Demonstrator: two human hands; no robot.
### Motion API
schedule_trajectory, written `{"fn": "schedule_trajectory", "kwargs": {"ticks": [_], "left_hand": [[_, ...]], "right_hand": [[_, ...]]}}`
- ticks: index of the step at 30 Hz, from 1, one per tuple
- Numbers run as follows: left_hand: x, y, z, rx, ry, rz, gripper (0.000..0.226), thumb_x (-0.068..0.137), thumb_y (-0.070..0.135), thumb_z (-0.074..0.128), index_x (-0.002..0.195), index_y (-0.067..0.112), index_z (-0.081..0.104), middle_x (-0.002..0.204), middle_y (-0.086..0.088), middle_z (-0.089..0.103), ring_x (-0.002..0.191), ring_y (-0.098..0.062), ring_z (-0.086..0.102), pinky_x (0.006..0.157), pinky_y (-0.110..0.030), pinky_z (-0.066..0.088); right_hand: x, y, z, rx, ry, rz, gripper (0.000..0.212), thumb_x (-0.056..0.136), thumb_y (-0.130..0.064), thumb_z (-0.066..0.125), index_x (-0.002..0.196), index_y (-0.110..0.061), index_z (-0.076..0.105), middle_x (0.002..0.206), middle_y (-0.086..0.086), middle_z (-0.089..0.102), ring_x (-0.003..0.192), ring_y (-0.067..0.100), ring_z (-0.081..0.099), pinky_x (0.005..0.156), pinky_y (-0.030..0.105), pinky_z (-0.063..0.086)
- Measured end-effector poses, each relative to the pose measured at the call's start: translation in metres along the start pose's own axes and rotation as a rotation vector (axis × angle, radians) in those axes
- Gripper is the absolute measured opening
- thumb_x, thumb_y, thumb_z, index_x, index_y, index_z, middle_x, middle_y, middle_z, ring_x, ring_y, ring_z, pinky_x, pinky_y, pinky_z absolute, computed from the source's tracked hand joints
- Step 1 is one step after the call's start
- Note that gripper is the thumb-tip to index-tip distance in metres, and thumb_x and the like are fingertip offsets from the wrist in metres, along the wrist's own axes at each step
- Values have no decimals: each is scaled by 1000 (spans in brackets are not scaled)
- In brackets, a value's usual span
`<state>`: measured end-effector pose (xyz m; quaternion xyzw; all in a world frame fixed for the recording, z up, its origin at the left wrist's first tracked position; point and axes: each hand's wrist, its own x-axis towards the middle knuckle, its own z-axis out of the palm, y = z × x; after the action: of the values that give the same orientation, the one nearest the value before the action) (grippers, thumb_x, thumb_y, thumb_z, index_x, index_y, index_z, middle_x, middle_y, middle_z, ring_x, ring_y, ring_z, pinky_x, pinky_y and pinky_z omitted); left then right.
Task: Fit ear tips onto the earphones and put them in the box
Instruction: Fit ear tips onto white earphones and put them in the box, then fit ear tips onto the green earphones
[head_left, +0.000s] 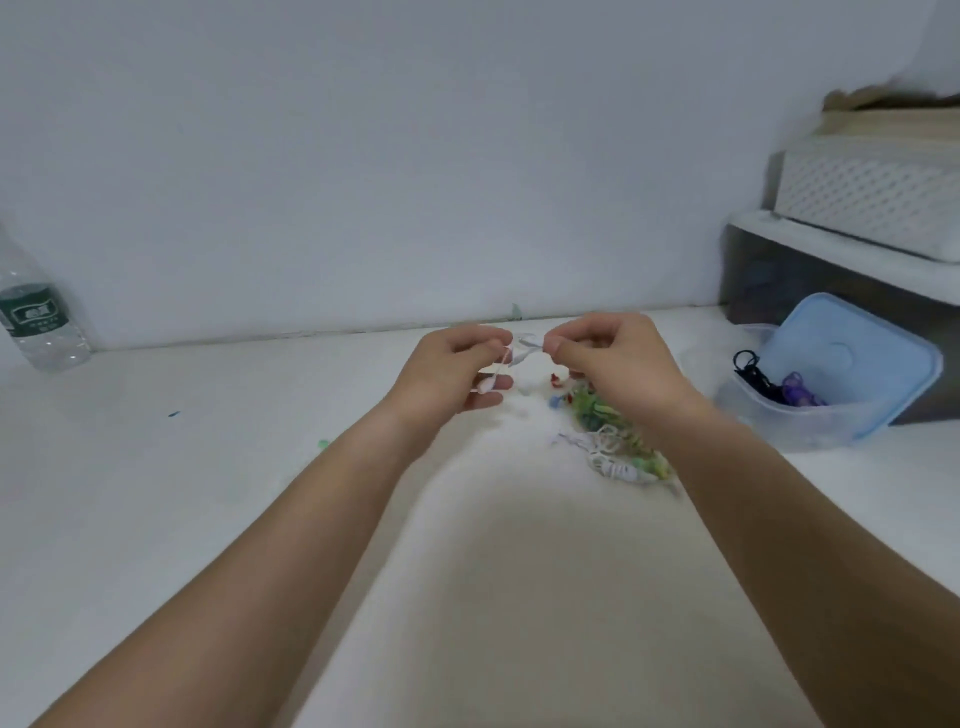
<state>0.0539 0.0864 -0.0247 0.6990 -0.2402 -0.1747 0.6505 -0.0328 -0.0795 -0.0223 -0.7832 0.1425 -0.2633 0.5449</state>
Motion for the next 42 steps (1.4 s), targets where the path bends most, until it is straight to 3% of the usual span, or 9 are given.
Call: {"fn": "schedule_trajectory", "kwargs": {"ticks": [5, 10, 14, 17, 22, 29, 35, 39, 42], "left_hand": [[10, 25, 79, -91, -148, -31, 19, 95, 19, 63, 109, 11, 71, 100, -7, 70, 84, -20, 67, 85, -35, 58], [26, 35, 166, 43, -215, 67, 20, 94, 15, 63, 114, 16, 69, 103, -6, 73, 86, -16, 67, 83, -33, 57], [45, 30, 219, 280, -187, 173, 12, 94, 19, 62, 99, 19, 73, 96, -4, 74, 86, -17, 66, 90, -36, 53], [53, 24, 234, 516, -206, 213, 17, 93, 24, 60, 91, 20, 76, 96, -1, 75, 88, -14, 61, 86, -29, 49], [56, 12, 216, 519, -97, 230, 18, 93, 26, 62, 100, 23, 78, 107, 11, 74, 96, -7, 64, 83, -18, 41], [52, -5, 140, 489, 126, 203, 15, 90, 17, 62, 92, 23, 75, 91, 14, 70, 75, 4, 64, 62, -5, 41], [44, -32, 97, 647, 48, 136, 19, 88, 13, 66, 96, 29, 73, 98, 8, 70, 80, -9, 61, 75, -24, 46], [38, -47, 90, 751, 3, 157, 25, 84, 14, 67, 105, 26, 73, 97, 8, 65, 84, -11, 58, 73, -22, 39], [37, -54, 87, 734, 14, 156, 26, 81, 16, 71, 104, 27, 72, 95, 3, 64, 79, -13, 58, 66, -24, 40]], "right_hand": [[-2, -7, -70, 3, 147, -17, 3, 88, -21, 75, 85, -20, 76, 74, -5, 71, 61, 3, 59, 52, 9, 43], [-5, 1, -147, -30, 272, 26, 7, 89, -26, 72, 91, -20, 76, 87, 1, 74, 72, 10, 60, 64, 22, 47], [1, 23, -192, -117, 368, 33, 5, 85, -24, 76, 88, -20, 77, 82, -2, 73, 71, 9, 60, 69, 26, 46], [6, 42, -209, -293, 366, 47, 3, 83, -25, 78, 81, -23, 78, 79, -12, 71, 78, 3, 62, 78, 26, 45], [8, 52, -203, -598, 286, 53, 15, 94, -35, 62, 89, -28, 75, 89, -12, 72, 85, 10, 66, 79, 27, 46], [8, 39, -149, -484, 169, -54, 15, 94, -21, 61, 88, -23, 75, 79, -13, 69, 80, 9, 64, 77, 23, 48], [10, 46, -92, -474, -100, -24, 19, 93, -12, 60, 100, -21, 75, 92, -8, 70, 81, 2, 63, 65, 5, 43], [12, 57, -65, -496, -186, 52, 17, 83, -23, 75, 98, -27, 71, 94, -7, 69, 85, 9, 67, 79, 27, 57], [13, 63, -53, -667, -168, 54, 22, 74, -36, 82, 91, -28, 69, 87, -13, 63, 80, 6, 62, 73, 31, 54]]}}
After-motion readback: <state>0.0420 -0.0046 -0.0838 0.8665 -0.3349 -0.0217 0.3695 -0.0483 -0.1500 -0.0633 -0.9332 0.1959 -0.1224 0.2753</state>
